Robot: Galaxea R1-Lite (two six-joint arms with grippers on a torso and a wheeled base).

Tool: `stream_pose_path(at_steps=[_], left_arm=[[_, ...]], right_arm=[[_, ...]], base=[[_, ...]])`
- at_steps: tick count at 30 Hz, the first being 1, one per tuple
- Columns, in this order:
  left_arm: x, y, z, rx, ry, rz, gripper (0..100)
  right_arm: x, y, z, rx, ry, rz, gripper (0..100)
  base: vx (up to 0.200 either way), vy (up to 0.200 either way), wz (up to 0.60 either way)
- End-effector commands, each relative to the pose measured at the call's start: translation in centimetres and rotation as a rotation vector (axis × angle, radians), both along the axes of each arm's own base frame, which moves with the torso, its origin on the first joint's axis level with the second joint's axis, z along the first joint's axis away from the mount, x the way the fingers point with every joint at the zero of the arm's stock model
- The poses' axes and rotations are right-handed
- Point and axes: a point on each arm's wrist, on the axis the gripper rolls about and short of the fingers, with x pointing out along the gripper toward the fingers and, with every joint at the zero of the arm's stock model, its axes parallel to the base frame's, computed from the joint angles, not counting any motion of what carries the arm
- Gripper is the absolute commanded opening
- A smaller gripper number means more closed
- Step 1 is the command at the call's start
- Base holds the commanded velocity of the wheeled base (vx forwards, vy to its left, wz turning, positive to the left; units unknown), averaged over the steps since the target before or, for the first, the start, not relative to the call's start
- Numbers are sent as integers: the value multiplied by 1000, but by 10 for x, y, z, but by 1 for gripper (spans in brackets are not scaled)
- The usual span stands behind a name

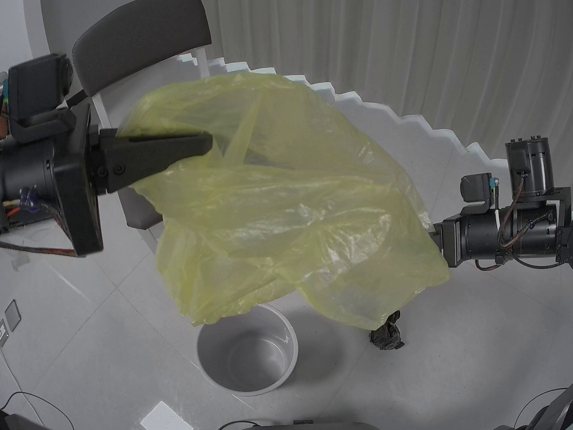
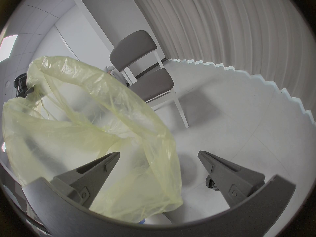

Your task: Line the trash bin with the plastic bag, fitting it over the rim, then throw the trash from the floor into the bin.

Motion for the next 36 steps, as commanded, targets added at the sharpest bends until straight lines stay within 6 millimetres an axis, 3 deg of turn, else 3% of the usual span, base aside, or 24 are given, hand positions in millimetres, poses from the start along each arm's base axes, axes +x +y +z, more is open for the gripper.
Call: stream_pose_path(at_steps=[1, 5, 6, 15, 20, 21, 28, 29, 31, 36], left_arm=[[2, -1, 0, -1, 6, 4, 0], [3, -1, -2, -8, 29, 10, 0], [3, 0, -3, -8, 32, 12, 0], [6, 7, -23, 30, 83, 59, 0], [7, 19, -63, 75, 231, 128, 0], [2, 24, -79, 77, 296, 149, 0], [-11, 38, -135, 18, 427, 220, 0], [-11, 38, -135, 18, 427, 220, 0], [-11, 41, -159, 26, 492, 253, 0], [-5, 40, -184, 28, 548, 277, 0]], right_arm=[[-2, 3, -3, -4, 8, 12, 100], [-6, 1, -5, -10, 11, 11, 100], [-6, 1, -6, -15, 11, 10, 0], [-15, -4, -11, -33, 24, 6, 0], [-17, 8, -19, -64, 42, 25, 0], [-16, 15, -25, -88, 54, 33, 0], [-6, 37, -57, -183, 123, 97, 0], [-6, 37, -57, -183, 123, 97, 0], [-1, 47, -71, -216, 149, 104, 0], [7, 62, -92, -258, 191, 129, 0]], base=[[0, 0, 0], [0, 0, 0], [0, 0, 0], [0, 0, 0], [0, 0, 0], [0, 0, 0], [0, 0, 0], [0, 0, 0], [0, 0, 0], [0, 0, 0]])
